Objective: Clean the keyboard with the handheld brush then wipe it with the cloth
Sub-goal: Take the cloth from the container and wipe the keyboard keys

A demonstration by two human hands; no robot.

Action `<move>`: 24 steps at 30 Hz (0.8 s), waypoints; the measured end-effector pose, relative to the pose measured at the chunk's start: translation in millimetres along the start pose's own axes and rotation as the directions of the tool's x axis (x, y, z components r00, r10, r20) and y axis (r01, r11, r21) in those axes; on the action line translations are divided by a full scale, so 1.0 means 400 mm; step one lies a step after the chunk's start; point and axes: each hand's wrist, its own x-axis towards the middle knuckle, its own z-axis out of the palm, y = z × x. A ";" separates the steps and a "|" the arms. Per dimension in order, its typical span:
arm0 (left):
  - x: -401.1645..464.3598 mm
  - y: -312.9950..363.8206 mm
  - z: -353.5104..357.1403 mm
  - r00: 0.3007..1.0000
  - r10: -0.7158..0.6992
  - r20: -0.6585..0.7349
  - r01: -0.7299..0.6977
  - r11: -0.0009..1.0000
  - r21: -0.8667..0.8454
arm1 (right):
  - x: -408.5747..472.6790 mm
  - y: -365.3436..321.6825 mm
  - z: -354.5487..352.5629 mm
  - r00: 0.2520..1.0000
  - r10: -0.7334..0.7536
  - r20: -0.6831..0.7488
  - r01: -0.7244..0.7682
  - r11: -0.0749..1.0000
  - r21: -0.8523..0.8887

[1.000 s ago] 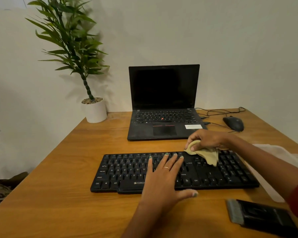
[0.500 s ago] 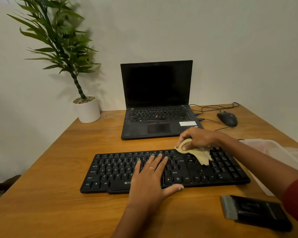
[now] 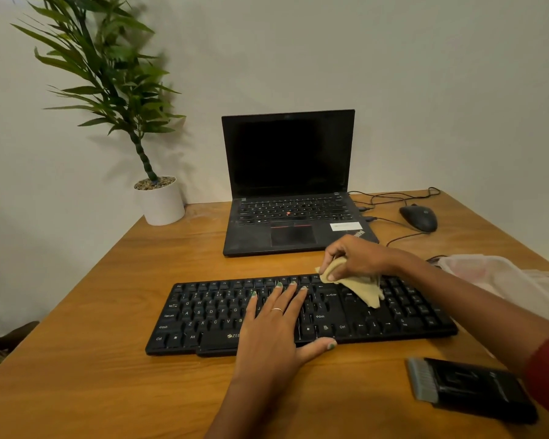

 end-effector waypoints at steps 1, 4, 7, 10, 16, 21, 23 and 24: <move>0.000 -0.002 0.000 1.000 -0.001 -0.001 0.001 1.000 0.001 | -0.007 0.007 -0.013 1.000 0.017 0.019 -0.016 0.999 -0.032; 0.001 -0.002 0.002 1.000 0.002 0.000 -0.002 1.000 0.002 | -0.043 0.049 -0.062 0.995 0.085 0.041 -0.079 0.987 -0.141; -0.001 -0.003 0.002 1.000 0.001 0.006 -0.001 1.000 -0.003 | -0.085 0.077 -0.089 0.990 0.139 0.029 -0.131 0.971 -0.199; 0.001 -0.004 0.003 1.000 -0.002 0.009 0.002 1.000 -0.008 | -0.119 0.074 -0.089 0.988 0.146 -0.043 -0.151 0.915 -0.373; 0.003 -0.008 0.008 1.000 -0.007 -0.012 0.007 1.000 -0.011 | -0.222 0.011 0.008 0.959 -0.012 -0.284 -0.113 0.901 -0.418; 0.002 -0.007 0.006 1.000 -0.012 -0.013 0.012 1.000 -0.009 | -0.286 -0.004 0.106 0.952 -0.011 -0.307 -0.146 0.863 -0.484; 0.001 -0.006 0.006 1.000 -0.011 -0.015 0.011 1.000 -0.012 | -0.301 -0.018 0.099 0.965 0.028 -0.261 -0.161 0.850 -0.502; 0.000 -0.006 0.006 1.000 -0.011 -0.017 0.010 1.000 -0.015 | -0.303 -0.023 0.088 0.973 0.032 -0.227 -0.140 0.867 -0.479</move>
